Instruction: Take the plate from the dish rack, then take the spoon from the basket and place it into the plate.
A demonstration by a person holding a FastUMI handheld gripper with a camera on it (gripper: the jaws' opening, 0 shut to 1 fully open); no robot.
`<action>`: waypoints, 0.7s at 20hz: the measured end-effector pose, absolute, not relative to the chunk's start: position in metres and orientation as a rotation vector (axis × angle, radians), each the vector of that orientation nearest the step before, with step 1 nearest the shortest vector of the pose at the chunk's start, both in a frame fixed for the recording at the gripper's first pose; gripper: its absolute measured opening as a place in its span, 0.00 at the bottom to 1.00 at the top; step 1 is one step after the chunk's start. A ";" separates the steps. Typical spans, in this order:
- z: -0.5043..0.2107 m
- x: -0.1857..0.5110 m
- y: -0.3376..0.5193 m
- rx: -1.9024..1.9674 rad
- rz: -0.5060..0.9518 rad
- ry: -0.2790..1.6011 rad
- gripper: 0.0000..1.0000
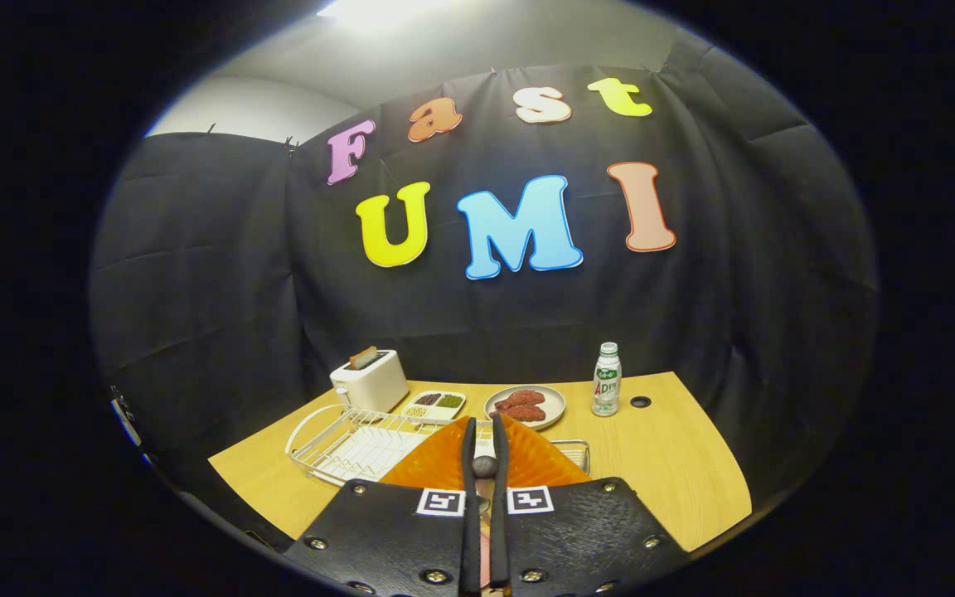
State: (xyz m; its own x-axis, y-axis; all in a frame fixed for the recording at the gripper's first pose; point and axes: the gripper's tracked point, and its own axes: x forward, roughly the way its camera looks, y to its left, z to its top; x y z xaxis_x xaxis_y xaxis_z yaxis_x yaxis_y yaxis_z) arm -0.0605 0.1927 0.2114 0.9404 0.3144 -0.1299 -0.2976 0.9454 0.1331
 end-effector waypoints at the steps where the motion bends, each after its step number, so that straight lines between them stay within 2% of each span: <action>1: 0.203 -0.064 0.198 0.123 0.327 0.166 0.04; 9: 0.142 -0.066 0.224 0.123 0.362 0.260 0.04; 14: 0.110 -0.073 0.265 0.190 0.466 0.333 0.04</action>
